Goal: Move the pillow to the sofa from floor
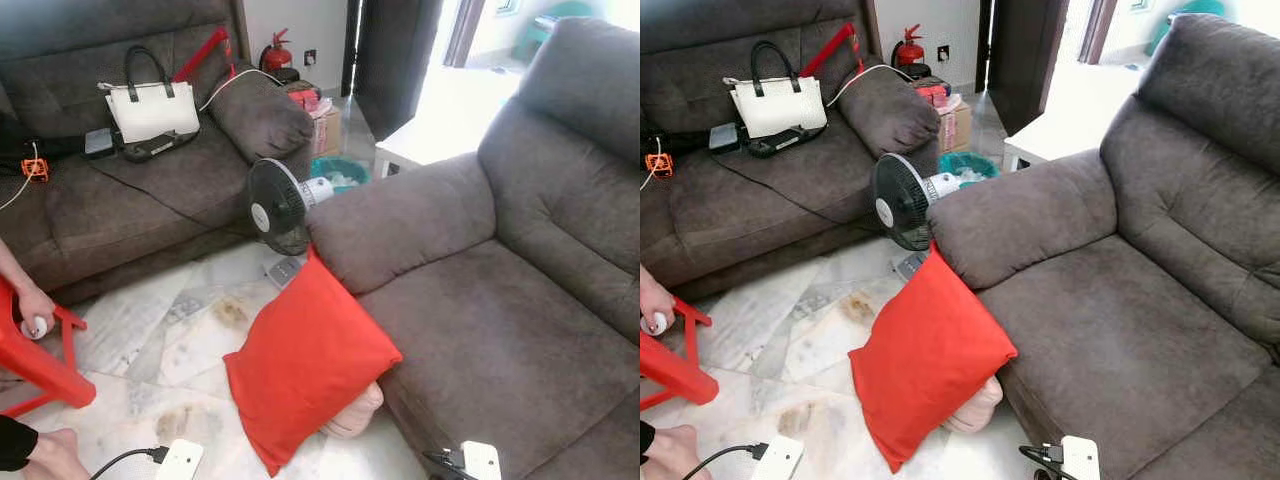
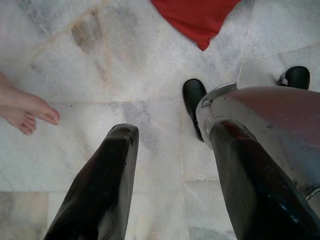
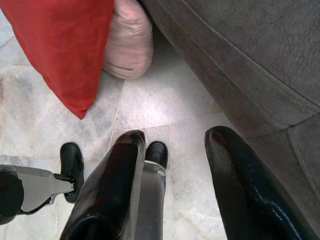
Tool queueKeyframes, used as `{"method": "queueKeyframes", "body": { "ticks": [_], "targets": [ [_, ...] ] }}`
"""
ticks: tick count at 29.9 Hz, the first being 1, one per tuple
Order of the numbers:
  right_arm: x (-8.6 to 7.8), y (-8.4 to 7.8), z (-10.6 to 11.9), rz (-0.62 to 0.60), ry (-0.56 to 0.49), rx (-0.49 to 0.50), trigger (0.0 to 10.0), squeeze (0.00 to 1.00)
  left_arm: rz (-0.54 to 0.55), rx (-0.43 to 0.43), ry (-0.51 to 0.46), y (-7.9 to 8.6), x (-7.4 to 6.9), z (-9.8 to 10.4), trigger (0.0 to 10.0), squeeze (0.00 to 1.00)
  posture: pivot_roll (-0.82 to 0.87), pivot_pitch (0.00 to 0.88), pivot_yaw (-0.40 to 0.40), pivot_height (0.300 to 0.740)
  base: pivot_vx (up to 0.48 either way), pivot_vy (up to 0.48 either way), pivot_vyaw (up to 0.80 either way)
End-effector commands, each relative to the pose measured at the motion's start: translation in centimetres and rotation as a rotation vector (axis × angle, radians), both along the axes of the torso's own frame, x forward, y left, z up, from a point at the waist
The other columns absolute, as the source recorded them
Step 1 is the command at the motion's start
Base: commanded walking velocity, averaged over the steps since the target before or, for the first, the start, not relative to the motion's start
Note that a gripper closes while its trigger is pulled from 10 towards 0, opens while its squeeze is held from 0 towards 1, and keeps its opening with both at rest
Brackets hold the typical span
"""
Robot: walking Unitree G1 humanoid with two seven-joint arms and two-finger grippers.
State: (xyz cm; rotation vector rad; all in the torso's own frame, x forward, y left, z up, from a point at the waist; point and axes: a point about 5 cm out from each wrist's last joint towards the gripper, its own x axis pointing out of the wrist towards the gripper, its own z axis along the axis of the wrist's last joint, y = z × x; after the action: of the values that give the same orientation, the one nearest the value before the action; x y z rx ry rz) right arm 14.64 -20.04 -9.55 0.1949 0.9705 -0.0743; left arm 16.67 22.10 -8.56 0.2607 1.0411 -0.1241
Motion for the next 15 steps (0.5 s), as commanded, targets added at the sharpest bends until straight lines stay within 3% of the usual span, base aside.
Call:
{"method": "queueKeyframes", "body": {
  "ticks": [1, 15],
  "targets": [
    [-0.13, 0.07, -0.05, -0.002, 0.002, 0.003, 10.0, 0.0, 0.002, 0.0, 0.006, 0.21, -0.28, -0.07, 10.0, 0.0, 0.09, 0.037, -0.027, 0.74, 0.0, 0.0, 0.0],
    [0.09, 0.02, 0.07, 0.006, -0.017, -0.01, 10.0, 0.0, 0.003, 0.004, 0.003, 0.26, -0.21, -0.03, 10.0, 0.0, 0.09, 0.049, -0.029, 0.74, 0.0, 0.0, 0.0]
  ]
}}
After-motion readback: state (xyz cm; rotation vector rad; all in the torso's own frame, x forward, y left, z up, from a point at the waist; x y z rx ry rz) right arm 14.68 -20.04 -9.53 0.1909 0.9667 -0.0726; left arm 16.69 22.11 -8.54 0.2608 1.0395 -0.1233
